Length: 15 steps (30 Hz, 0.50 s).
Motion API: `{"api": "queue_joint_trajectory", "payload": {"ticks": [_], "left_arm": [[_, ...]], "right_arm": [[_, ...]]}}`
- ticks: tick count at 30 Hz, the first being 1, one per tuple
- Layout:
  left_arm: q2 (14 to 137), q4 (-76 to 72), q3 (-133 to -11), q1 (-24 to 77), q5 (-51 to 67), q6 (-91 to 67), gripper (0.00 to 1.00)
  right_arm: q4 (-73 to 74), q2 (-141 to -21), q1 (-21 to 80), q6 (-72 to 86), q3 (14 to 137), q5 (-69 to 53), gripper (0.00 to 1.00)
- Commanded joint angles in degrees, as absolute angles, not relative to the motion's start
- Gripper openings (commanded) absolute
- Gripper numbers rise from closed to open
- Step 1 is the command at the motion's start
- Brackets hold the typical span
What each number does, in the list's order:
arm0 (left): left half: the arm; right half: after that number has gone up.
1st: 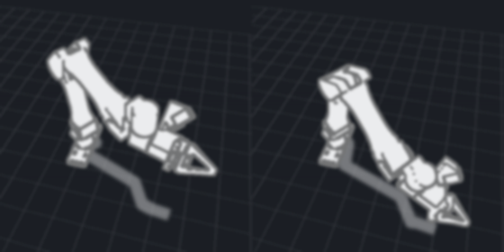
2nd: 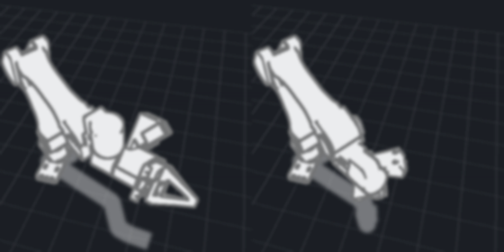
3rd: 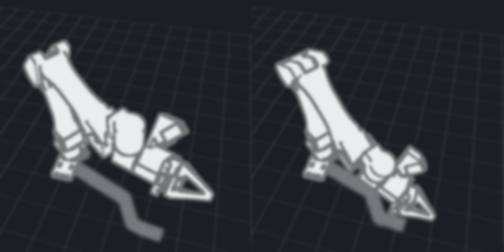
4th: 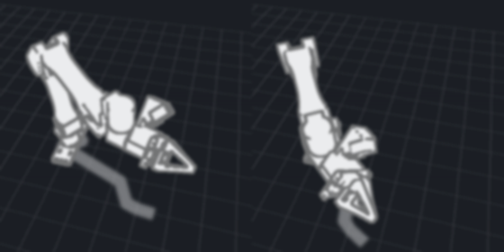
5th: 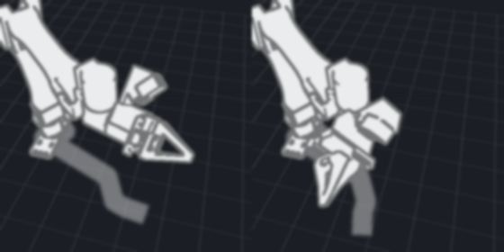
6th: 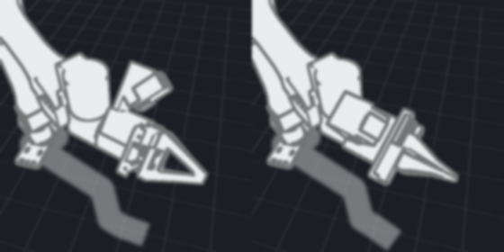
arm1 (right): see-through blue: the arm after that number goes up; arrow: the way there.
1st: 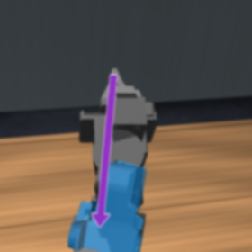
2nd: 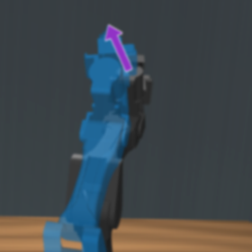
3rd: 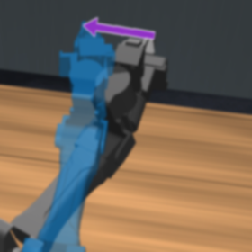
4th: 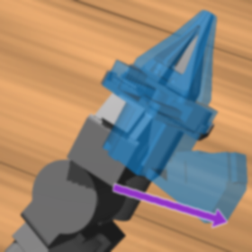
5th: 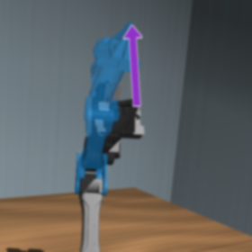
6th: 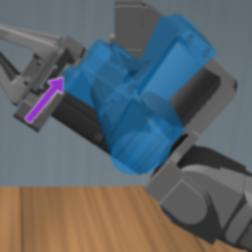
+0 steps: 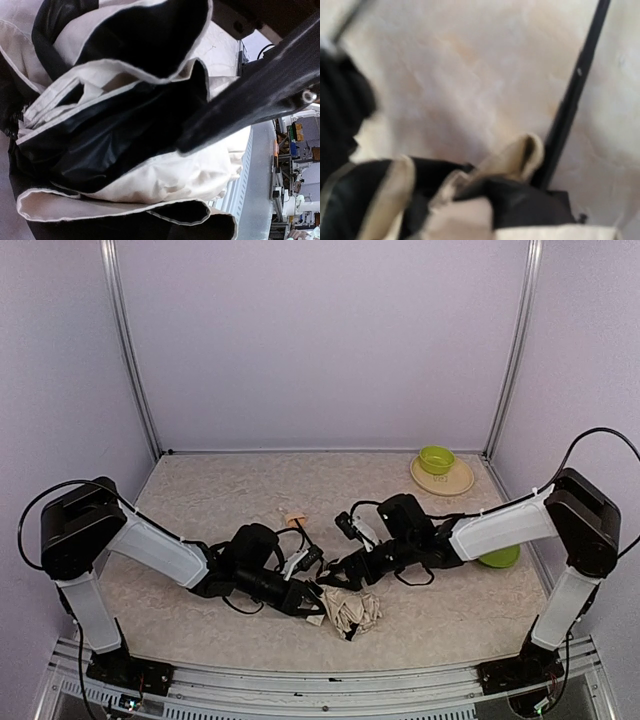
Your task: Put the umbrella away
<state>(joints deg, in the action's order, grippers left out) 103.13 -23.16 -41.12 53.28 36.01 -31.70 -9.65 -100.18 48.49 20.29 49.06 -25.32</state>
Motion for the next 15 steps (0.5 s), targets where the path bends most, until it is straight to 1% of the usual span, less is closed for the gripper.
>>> {"api": "queue_joint_trajectory", "payload": {"ticks": [1,4,8,11,15], "left_arm": [[102.6,-25.8,-41.3,53.0,37.2,-31.7,0.0],[102.7,-25.3,-41.3,53.0,37.2,-31.4,0.0],[103.1,-25.2,-41.3,53.0,37.3,-31.3,0.0],[103.2,-25.1,-41.4,53.0,37.2,-31.4,0.0],[103.7,-25.6,-41.4,53.1,37.2,-31.8,0.0]], "right_arm": [[-6.4,-96.5,48.5,21.7,49.7,-20.7,0.83],[-2.3,-95.4,48.6,22.8,49.7,-14.2,0.83],[-1.3,-94.0,49.2,24.7,49.6,-13.6,0.83],[4.2,-94.0,52.2,28.8,51.4,-9.0,0.82],[7.1,-93.0,58.4,34.1,51.4,-2.0,0.82]]}}
